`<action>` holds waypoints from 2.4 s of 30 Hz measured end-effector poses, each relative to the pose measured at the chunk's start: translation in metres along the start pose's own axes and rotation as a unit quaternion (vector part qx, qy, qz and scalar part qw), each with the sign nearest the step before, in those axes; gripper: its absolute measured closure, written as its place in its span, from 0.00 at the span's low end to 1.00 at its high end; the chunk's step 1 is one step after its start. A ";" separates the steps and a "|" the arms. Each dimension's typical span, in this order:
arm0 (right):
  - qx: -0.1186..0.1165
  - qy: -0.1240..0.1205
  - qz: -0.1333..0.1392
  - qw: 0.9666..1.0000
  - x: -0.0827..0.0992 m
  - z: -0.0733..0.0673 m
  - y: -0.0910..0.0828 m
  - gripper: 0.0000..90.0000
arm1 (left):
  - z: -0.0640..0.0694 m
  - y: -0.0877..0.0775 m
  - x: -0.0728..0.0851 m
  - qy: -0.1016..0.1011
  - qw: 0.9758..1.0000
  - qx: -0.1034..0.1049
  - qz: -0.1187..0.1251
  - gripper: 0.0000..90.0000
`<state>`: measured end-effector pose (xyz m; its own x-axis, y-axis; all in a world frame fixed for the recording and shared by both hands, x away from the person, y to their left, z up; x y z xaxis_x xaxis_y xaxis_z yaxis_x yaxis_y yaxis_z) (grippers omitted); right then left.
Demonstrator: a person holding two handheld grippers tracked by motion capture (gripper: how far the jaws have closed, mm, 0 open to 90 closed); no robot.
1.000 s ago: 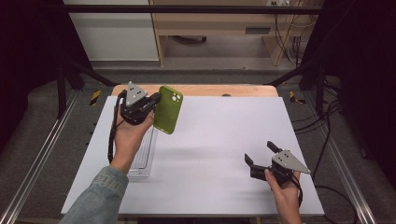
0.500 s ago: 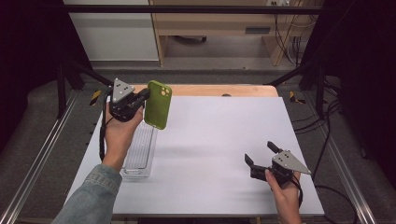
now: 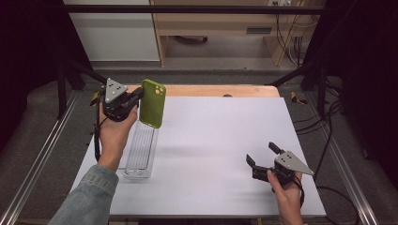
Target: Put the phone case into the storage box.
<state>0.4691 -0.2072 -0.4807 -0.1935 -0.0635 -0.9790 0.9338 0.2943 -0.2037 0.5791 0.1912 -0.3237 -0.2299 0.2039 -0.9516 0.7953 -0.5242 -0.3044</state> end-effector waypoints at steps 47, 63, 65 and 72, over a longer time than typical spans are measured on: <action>-0.010 -0.017 -0.002 1.000 0.003 -0.007 0.002 0.05 | -0.041 -0.002 0.003 -0.016 0.999 -0.043 0.018 0.97; -0.014 -0.021 -0.002 1.000 0.003 -0.009 0.003 0.05 | -0.055 0.008 0.010 -0.037 0.998 -0.057 0.015 0.97; -0.013 -0.019 -0.001 1.000 0.003 -0.009 0.002 0.05 | -0.055 0.009 0.010 -0.043 0.997 -0.058 0.018 0.97; -0.018 -0.018 -0.004 1.000 0.004 -0.010 0.002 0.05 | -0.056 0.011 0.010 -0.043 0.997 -0.066 0.018 0.97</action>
<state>0.4676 -0.1975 -0.4851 -0.1898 -0.0996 -0.9768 0.9204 0.3284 -0.2123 0.6173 0.2341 -0.3338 -0.2428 0.1118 -0.9636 0.8696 -0.4152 -0.2673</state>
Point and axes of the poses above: each handheld gripper's, and its own axes: y roughly forward along the jaws, x roughly out of its underside, z roughly to its right, the point moved 7 cm from there along y, roughly forward along the jaws, and after that the axes turned 10 degrees about x, right-handed, at the moved point
